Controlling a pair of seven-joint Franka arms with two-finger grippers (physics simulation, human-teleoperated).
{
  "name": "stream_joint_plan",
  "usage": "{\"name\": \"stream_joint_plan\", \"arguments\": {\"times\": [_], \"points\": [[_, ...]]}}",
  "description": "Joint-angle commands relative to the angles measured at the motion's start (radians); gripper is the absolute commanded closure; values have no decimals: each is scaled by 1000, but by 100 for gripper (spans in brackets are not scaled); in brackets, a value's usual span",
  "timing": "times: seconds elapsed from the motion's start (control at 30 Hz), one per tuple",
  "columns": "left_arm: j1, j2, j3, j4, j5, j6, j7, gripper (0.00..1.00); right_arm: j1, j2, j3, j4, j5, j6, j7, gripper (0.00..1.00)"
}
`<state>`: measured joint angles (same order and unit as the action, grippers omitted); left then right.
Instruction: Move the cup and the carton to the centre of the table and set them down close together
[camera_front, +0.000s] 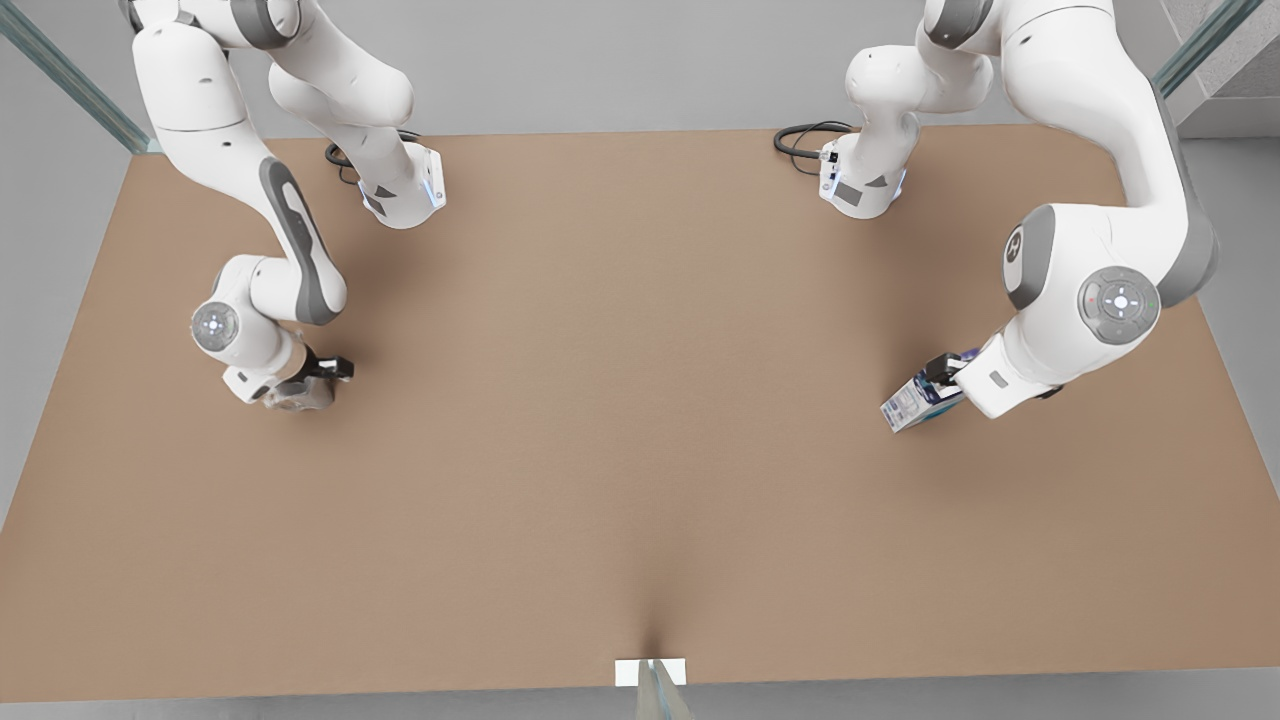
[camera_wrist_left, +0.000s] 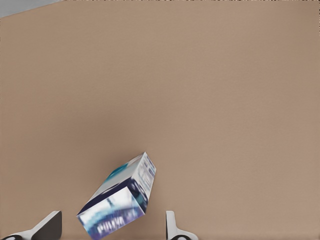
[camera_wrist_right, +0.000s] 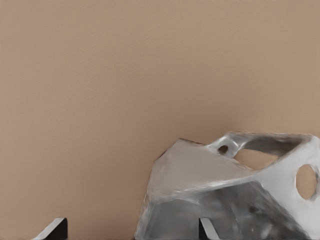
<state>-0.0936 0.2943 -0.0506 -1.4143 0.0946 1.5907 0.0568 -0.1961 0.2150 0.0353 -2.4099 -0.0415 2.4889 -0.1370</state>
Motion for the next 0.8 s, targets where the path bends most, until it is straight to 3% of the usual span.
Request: {"name": "stream_joint_plan", "arguments": {"times": [0.0,0.07,0.1,0.13,0.77], "points": [[0,0,0,0,-1,0,0,0,0,6,0,0,0,5,-1,24],[2,-1,0,0,-1,0,0,0,0,6,0,0,0,4,2,48],[0,-1,0,0,-1,0,0,0,1,6,0,0,0,2,2,71],[0,-1,0,0,-1,0,0,0,6,1,0,2,0,-1,2,79],[2,-6,2,3,1,-2,6,0,64,-31,9,41,-1,-10,-6,79]]}}
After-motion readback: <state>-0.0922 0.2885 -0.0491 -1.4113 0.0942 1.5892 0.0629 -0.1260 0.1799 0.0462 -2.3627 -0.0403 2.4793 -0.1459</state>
